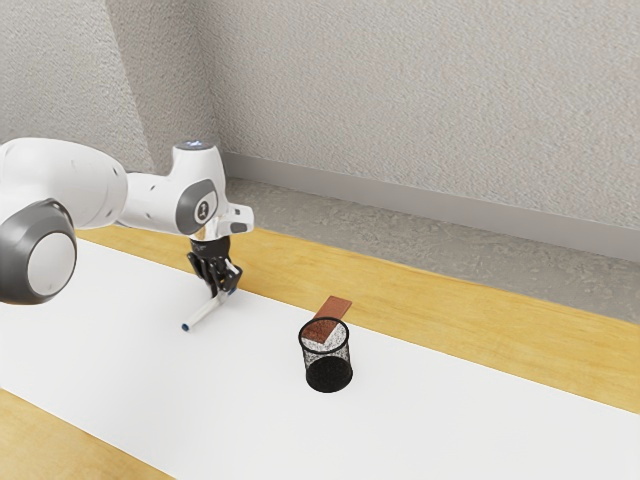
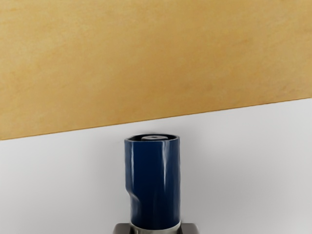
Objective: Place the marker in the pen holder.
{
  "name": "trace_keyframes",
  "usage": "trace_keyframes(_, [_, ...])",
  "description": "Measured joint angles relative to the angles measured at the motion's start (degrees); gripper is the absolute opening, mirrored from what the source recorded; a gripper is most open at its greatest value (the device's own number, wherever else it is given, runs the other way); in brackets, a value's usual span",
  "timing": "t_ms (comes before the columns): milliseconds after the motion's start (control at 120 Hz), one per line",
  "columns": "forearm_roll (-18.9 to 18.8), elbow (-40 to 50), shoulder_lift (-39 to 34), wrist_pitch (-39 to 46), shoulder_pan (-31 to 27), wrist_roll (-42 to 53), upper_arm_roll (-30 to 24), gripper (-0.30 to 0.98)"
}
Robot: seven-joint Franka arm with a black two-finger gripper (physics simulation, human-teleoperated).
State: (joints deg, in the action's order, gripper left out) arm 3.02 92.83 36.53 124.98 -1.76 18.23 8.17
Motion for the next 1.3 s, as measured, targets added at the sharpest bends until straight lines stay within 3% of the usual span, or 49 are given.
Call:
trace_keyframes(633, [-0.4,0.2,-1.2,0.2,0.1,-0.1,-0.1,-0.01])
trace_keyframes(767, [-0.8,3.4,-8.1,1.4,0.2,-0.3,-2.0,-0.02])
trace_keyframes(942, [-1.1,15.9,-22.5,10.6,0.3,-0.7,-7.7,-0.03])
trace_keyframes(1300, [-0.2,32.0,-36.7,28.2,-0.2,-1.4,-18.3,-0.04])
